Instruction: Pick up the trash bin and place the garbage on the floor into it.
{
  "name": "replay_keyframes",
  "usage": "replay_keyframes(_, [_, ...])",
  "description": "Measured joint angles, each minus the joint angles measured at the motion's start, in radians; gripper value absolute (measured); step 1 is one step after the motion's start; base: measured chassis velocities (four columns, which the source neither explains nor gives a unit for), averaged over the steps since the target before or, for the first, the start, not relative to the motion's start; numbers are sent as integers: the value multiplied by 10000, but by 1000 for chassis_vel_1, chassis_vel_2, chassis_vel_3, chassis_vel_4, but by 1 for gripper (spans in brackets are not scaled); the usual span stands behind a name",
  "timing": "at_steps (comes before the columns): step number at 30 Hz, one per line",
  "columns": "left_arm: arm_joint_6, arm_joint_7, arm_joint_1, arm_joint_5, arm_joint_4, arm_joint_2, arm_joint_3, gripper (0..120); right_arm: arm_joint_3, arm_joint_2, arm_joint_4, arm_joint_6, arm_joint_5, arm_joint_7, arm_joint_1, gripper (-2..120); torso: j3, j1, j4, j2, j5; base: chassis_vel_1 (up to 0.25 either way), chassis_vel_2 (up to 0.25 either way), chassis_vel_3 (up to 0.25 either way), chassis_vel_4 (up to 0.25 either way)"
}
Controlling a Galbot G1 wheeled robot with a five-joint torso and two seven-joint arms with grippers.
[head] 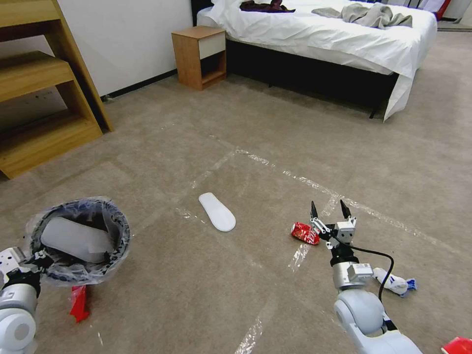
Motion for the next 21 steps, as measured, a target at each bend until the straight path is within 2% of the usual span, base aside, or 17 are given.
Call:
replay_keyframes(15, [-8, -14, -31, -56, 52, 10, -23, 0, -4, 30, -75, 81, -49, -21, 11, 83, 0, 0, 0, 0, -1, 0, 0, 0, 0])
replay_keyframes(21, [421, -423, -48, -672, -65, 83, -116, 0, 5, -32, -95, 191, 68, -46, 42, 84, 0, 0, 0, 0, 0, 0, 0, 0, 0])
